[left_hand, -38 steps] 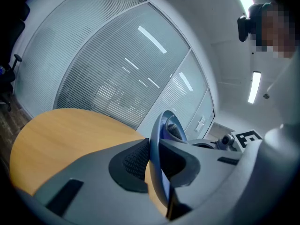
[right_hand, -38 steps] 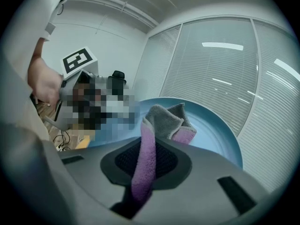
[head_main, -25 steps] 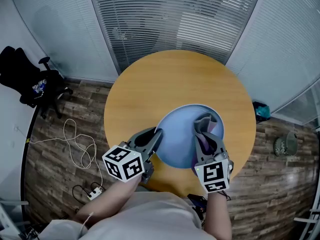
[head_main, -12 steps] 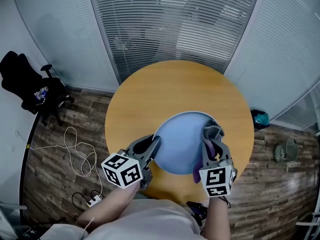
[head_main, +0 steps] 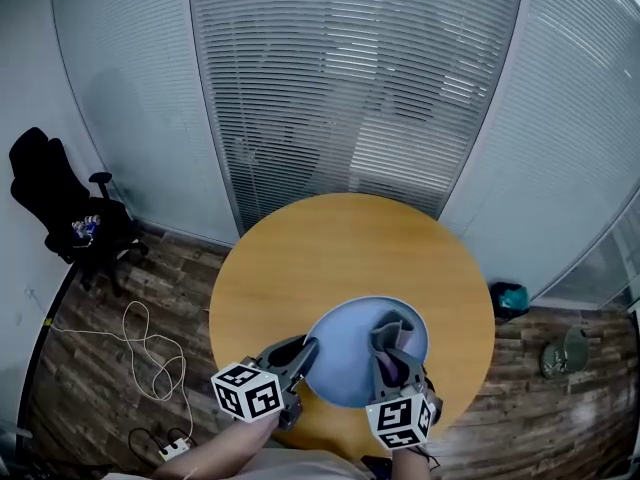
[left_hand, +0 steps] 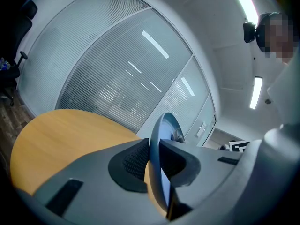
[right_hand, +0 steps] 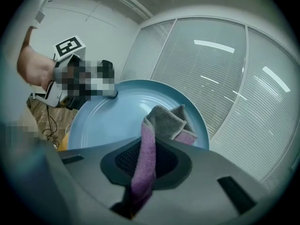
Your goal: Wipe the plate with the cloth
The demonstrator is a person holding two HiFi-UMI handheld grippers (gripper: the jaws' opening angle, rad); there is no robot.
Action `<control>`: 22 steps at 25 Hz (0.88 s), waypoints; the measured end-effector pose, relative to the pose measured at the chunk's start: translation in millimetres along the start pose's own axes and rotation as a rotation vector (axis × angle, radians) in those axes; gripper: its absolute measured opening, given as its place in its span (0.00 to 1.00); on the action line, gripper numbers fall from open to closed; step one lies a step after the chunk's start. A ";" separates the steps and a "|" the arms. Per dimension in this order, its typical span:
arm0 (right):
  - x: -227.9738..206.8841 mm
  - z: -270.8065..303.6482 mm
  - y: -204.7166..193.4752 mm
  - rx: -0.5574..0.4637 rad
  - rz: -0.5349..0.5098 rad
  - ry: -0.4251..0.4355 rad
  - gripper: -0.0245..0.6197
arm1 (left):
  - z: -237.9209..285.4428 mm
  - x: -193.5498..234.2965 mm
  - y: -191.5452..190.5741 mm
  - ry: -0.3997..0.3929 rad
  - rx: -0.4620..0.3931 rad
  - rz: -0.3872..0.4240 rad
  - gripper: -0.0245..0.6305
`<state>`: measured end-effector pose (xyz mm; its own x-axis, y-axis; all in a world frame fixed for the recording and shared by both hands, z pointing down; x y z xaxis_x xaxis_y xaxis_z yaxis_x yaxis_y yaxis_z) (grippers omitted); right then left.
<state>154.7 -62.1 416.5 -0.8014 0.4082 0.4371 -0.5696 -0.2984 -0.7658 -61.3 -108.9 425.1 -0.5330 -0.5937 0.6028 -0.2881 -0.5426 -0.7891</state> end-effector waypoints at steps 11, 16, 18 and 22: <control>24.4 9.2 15.8 -0.038 -0.047 0.080 0.12 | 2.7 3.0 1.4 0.006 -0.017 -0.011 0.12; 33.1 12.6 21.9 -0.053 -0.067 0.115 0.12 | 5.3 3.3 2.3 0.008 -0.016 -0.010 0.12; 37.0 13.6 24.1 -0.058 -0.075 0.128 0.12 | 5.1 3.5 2.5 0.009 -0.014 -0.011 0.12; 44.5 15.9 28.0 -0.068 -0.086 0.155 0.12 | 4.4 4.9 2.8 0.013 -0.014 -0.012 0.12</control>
<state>100.2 -66.0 422.1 -0.7098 0.5595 0.4280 -0.6167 -0.1997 -0.7615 -61.2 -115.9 426.4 -0.5399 -0.5795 0.6105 -0.3053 -0.5410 -0.7836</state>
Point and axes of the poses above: the fingertips, and each gripper's own axes: z forward along the fingers, x to its left, y out of its top, the point moved 9 cm from there along -z, backward along the fingers, and after that the axes turned 4 degrees about -y, right-handed, at the moved point
